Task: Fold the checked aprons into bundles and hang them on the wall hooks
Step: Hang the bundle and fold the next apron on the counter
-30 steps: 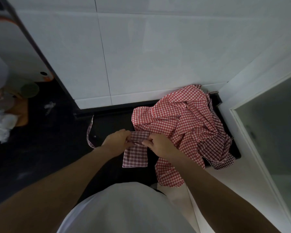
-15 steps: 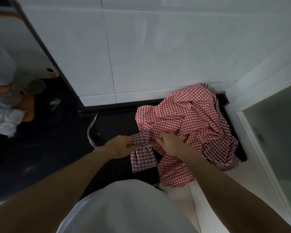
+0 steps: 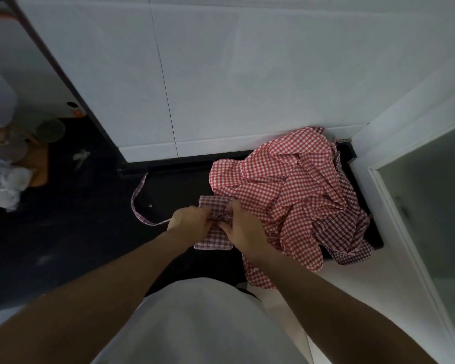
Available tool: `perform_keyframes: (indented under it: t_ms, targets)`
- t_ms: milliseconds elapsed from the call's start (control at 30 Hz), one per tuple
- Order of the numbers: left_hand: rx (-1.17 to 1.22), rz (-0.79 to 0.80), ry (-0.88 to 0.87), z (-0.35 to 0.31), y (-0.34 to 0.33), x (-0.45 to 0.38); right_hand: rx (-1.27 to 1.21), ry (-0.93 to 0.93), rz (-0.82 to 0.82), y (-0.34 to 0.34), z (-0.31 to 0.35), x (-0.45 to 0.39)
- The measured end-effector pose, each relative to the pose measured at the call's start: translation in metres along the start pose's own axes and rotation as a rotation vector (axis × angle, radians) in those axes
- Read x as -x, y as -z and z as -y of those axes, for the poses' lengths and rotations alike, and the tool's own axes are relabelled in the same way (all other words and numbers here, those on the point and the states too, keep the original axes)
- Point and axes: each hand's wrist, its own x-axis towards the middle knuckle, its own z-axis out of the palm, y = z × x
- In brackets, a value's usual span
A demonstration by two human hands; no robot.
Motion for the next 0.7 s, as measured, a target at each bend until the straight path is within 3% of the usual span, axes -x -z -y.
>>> perform_keyframes:
  t_ms: [100,233,367,500,700]
  targets:
    - [0.007,0.087,0.007,0.007,-0.008,0.002,0.057,0.121,0.01,-0.002,0.003,0.003]
    - [0.067,0.21,-0.015,0.01,-0.005,-0.004,0.113,0.091,0.011,0.0,-0.001,-0.001]
    - [0.102,0.229,-0.005,0.01,-0.01,-0.006,0.157,0.035,-0.023,-0.007,-0.009,0.005]
    - [0.162,0.208,0.0,0.013,-0.019,-0.004,0.028,0.064,-0.093,-0.012,-0.008,0.011]
    - [0.134,0.249,0.015,0.011,-0.015,-0.008,0.059,0.146,0.004,-0.002,-0.013,0.002]
